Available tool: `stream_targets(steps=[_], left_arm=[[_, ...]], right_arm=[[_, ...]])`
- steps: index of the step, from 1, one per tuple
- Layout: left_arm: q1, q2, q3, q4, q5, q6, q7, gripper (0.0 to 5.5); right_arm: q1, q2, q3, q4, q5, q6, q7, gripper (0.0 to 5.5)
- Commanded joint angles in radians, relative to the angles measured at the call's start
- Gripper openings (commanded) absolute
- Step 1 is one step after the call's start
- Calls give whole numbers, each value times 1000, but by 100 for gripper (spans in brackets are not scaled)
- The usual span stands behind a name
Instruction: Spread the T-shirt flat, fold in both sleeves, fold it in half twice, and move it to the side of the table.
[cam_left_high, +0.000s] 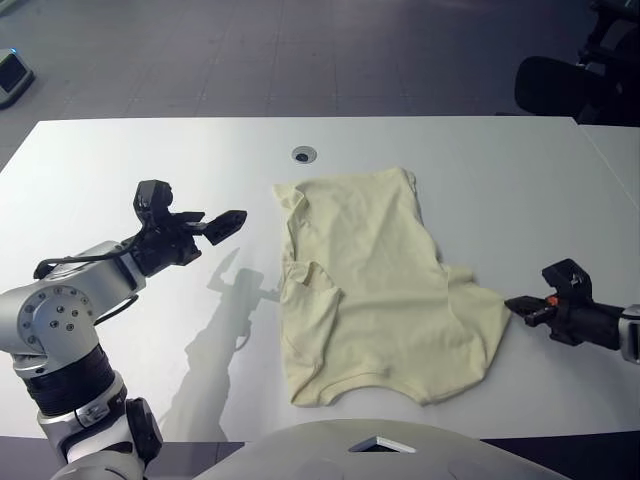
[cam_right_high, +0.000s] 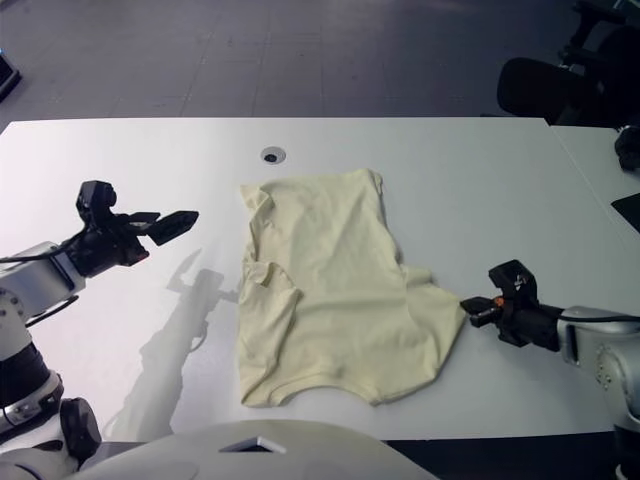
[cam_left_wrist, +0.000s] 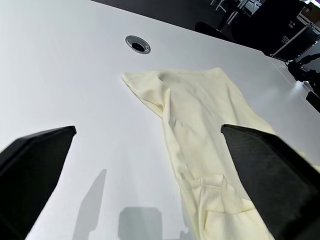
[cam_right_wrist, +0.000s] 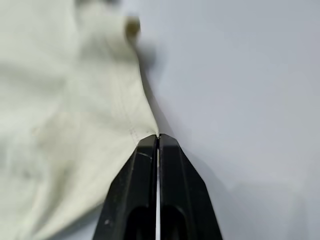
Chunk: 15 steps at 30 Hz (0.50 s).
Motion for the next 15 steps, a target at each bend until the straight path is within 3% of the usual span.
stream_targets(steps=[1,7,15], left_arm=[[36,-23,19,-36,-15,1,21,540],[72,-64,33,-77,-27,-4,54,540],[56,-72,5,-62,-26,-16,67,540]], right_arm=[[-84,-14,-28,-63,78,77,10,2],[-191,28,-21,-161,222,218,-5,2],[-212,246,86,-270,303,322,-137,2]])
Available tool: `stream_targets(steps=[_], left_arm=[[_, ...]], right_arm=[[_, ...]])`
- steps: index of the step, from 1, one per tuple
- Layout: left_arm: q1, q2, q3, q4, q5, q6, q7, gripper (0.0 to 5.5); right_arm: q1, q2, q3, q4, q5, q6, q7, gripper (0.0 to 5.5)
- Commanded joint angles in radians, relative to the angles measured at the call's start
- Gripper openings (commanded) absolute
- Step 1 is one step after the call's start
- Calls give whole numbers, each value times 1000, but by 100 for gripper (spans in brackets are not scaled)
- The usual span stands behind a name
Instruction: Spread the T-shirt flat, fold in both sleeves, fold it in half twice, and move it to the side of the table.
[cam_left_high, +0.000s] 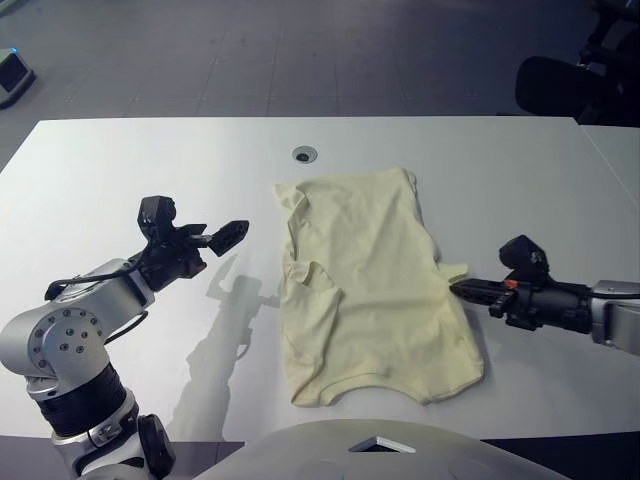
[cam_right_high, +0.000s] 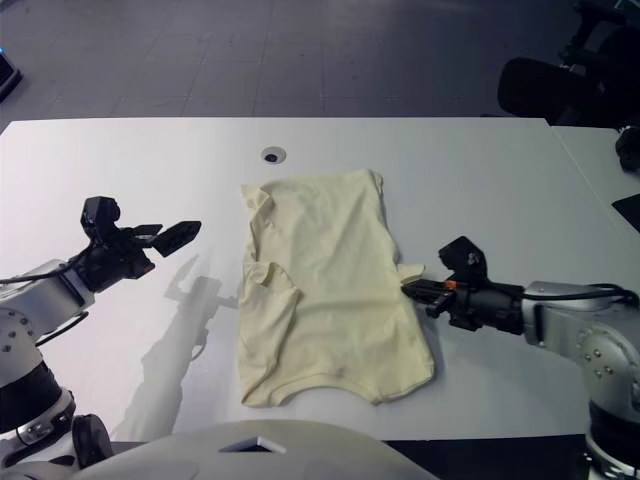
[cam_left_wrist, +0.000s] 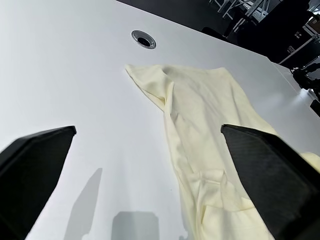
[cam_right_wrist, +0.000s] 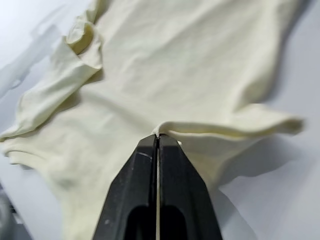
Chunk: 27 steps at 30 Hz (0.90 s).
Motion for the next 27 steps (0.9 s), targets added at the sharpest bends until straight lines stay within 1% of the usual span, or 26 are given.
stream_targets(steps=[1,5,8,10,11,13,14,20,24,27], left_arm=[[-17,4,-15,15,-6,-9,4,540],[-34,9,-52,34,10,-24,3,540],[-47,17,-99,48,27,-44,-1,540],[-77,28,-165,96,56,-82,-26,540],[-96,37,-204,134,81,-113,-44,540],[-151,66,-294,251,162,-213,-92,540],[-194,82,-345,333,215,-280,-122,540],[-471,114,-558,840,490,-662,-309,540],[-610,99,-625,1144,624,-884,-378,540],[-689,71,-652,1345,701,-1020,-388,540]], right_arm=[[-14,110,59,-45,21,39,-74,2],[-27,185,121,-35,-6,24,-144,2],[-41,192,133,-13,-31,1,-172,53],[-56,194,105,-11,-18,-6,-170,87],[-65,191,98,-12,-13,-11,-166,95],[-76,180,107,-13,-18,-39,-163,128],[-73,155,137,-19,-40,-74,-158,147],[-9,-57,403,-77,-269,-366,-99,240],[-25,-150,518,-57,-472,-585,-91,298],[-9,-172,562,-42,-571,-704,-81,347]])
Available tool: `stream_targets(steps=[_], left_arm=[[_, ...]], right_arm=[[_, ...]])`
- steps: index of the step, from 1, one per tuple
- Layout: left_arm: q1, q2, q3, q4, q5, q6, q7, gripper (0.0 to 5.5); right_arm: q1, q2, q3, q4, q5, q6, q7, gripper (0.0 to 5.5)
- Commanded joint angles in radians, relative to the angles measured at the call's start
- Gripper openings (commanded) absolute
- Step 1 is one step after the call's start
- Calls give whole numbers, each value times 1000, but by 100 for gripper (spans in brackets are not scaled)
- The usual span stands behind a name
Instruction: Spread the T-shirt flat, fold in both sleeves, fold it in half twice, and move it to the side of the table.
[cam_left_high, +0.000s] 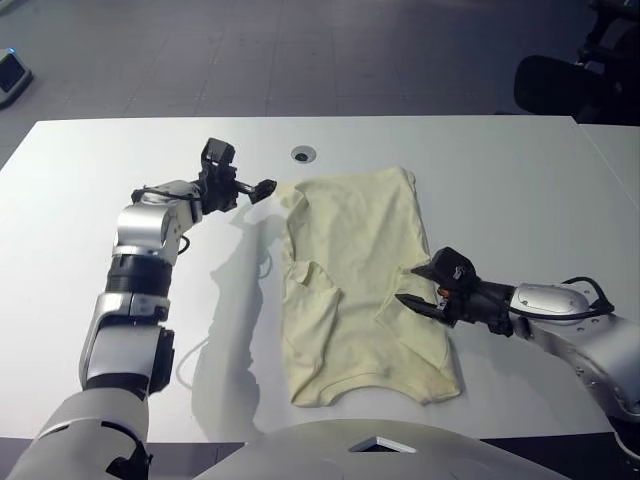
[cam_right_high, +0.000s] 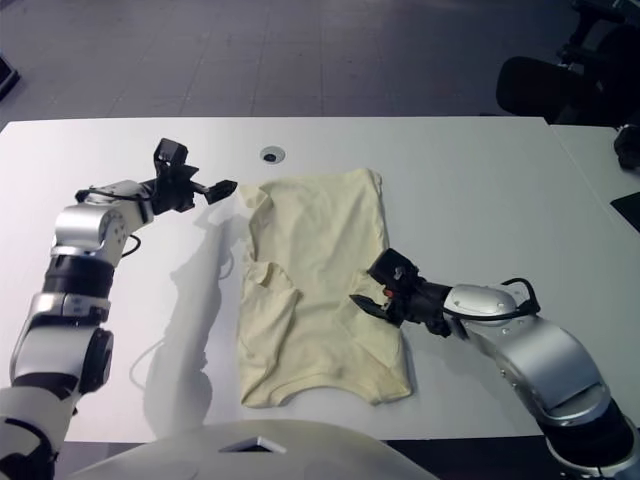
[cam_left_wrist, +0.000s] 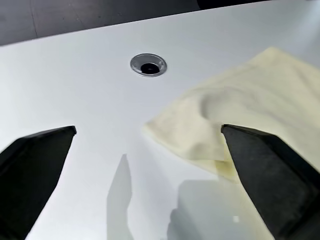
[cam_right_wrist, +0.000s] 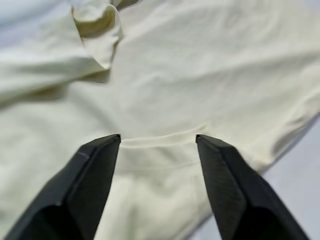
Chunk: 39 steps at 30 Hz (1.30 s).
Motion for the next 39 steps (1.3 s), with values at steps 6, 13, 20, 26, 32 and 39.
stream_targets(steps=[6,13,20,26,32,39], left_arm=[[-184,-72,-27,484,172,-324,-13,540],[-234,-112,6,603,205,-401,9,540],[-222,-164,8,635,235,-433,10,540],[-187,-167,-81,684,372,-459,86,540],[-180,-146,-146,716,463,-488,99,540],[-253,-102,-270,745,619,-634,114,540]], right_arm=[[0,-40,99,73,-225,-287,53,423],[-7,-30,105,130,-281,-349,97,534],[3,-31,119,145,-328,-374,138,538],[-1,-37,119,139,-351,-387,170,538],[63,-135,115,86,-380,-435,272,538],[118,-204,96,85,-415,-508,345,538]])
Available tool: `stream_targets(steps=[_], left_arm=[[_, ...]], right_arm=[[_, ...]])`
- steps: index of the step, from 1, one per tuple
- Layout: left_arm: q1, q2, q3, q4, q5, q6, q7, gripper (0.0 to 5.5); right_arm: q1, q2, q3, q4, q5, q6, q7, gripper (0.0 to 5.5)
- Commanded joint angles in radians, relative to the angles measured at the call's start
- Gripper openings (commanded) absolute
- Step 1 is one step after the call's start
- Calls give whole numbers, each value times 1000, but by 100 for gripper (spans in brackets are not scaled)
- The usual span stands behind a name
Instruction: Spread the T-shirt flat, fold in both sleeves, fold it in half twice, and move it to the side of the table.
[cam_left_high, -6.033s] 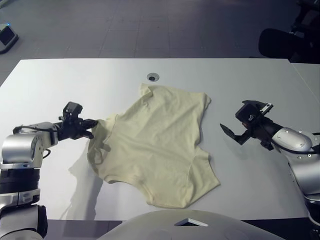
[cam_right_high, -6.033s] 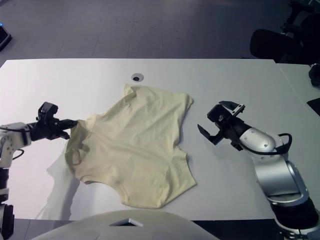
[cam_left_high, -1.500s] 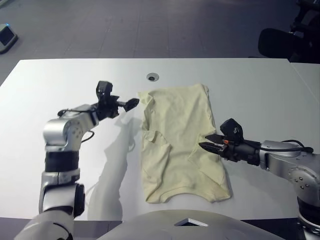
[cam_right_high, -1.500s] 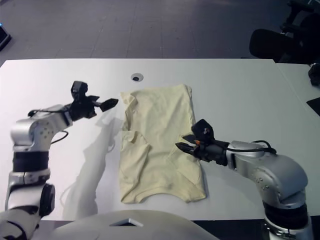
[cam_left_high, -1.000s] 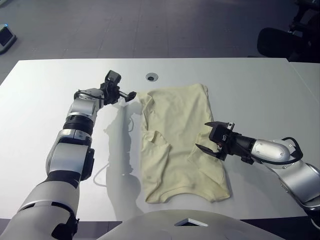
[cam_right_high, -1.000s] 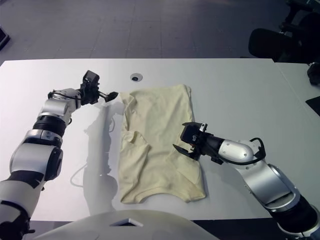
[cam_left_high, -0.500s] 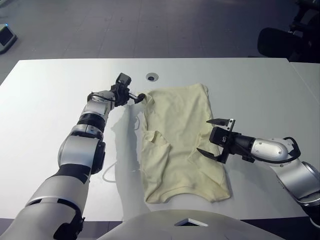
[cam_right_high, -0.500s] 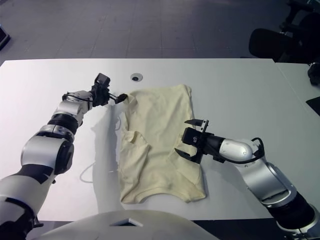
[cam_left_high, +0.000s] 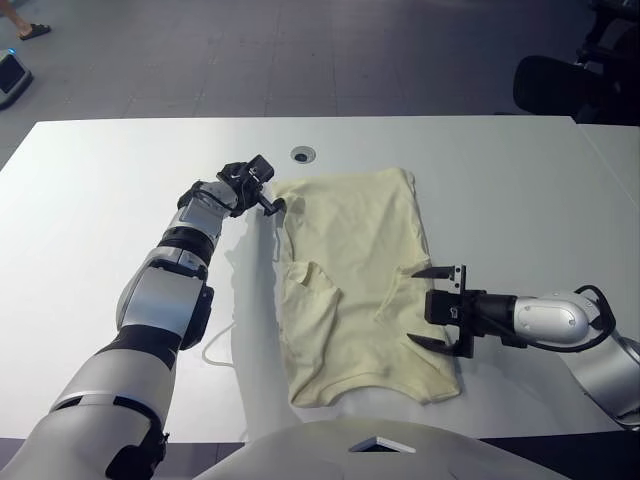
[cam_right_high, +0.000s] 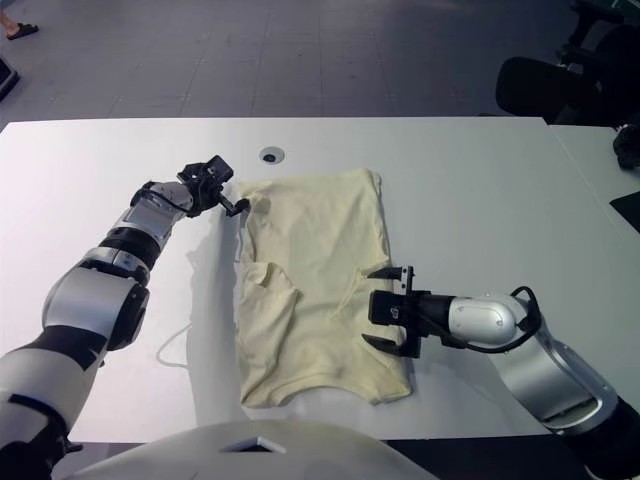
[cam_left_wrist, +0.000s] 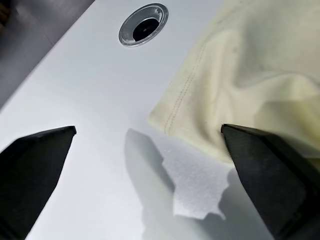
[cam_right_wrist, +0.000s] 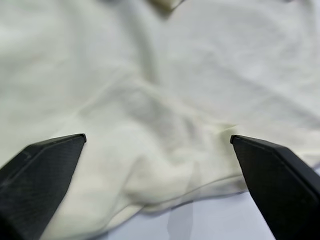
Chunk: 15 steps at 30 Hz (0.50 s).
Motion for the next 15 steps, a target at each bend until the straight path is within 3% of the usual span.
stream_targets(steps=[1,7,11,15], left_arm=[[-13,40,-92,52,127,-51,13,540],[-78,67,-262,69,338,-186,137,540],[-115,79,-451,77,559,-280,307,540],[-143,81,-500,90,629,-292,429,540]], right_arm=[[6,-17,-18,-1,-22,-26,25,538],[38,-35,-11,-9,-62,-61,61,538],[12,-11,-2,-16,-74,-46,73,538],[-19,11,-3,-23,-69,-29,82,538]])
